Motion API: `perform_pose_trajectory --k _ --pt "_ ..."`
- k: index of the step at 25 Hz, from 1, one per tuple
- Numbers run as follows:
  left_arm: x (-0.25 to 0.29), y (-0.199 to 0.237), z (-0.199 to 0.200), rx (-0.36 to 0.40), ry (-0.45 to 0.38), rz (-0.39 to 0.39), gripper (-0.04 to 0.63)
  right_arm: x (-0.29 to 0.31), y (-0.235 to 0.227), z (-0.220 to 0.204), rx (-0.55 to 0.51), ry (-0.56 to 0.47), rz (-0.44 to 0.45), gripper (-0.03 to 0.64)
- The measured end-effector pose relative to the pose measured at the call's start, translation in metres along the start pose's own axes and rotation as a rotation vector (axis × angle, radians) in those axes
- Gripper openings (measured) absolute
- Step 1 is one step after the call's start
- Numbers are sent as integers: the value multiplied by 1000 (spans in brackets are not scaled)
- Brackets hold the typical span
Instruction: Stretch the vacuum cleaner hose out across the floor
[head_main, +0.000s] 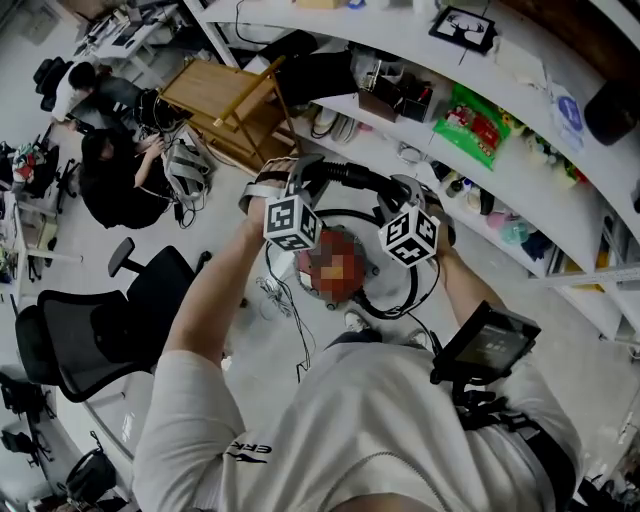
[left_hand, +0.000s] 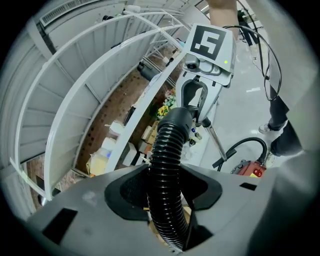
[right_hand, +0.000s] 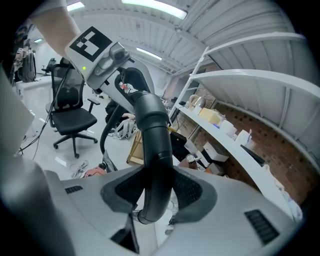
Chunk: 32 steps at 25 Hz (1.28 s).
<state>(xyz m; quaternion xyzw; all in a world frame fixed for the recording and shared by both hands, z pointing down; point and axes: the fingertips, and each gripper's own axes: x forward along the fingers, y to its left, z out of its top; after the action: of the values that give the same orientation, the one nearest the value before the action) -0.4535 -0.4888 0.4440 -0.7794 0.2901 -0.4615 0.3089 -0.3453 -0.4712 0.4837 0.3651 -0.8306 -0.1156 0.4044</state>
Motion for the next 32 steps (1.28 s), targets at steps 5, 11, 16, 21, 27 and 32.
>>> perform_pose_trajectory --k 5,11,16,21,27,32 --pt "4 10 29 56 -42 11 173 -22 -16 -9 39 10 -51 170" --pt "19 7 74 107 -100 0 173 -53 -35 -39 87 42 -112 170" --pt "31 -4 117 152 -154 -19 173 -81 -48 -72 127 74 -158 170" --pt "42 -26 166 207 -216 -47 173 -110 -56 -116 175 119 -196 170" --pt "52 -62 231 257 -291 -88 173 -151 -60 -177 232 177 -240 170" --pt "59 -95 278 288 -335 -130 173 -186 -59 -223 257 227 -272 170"
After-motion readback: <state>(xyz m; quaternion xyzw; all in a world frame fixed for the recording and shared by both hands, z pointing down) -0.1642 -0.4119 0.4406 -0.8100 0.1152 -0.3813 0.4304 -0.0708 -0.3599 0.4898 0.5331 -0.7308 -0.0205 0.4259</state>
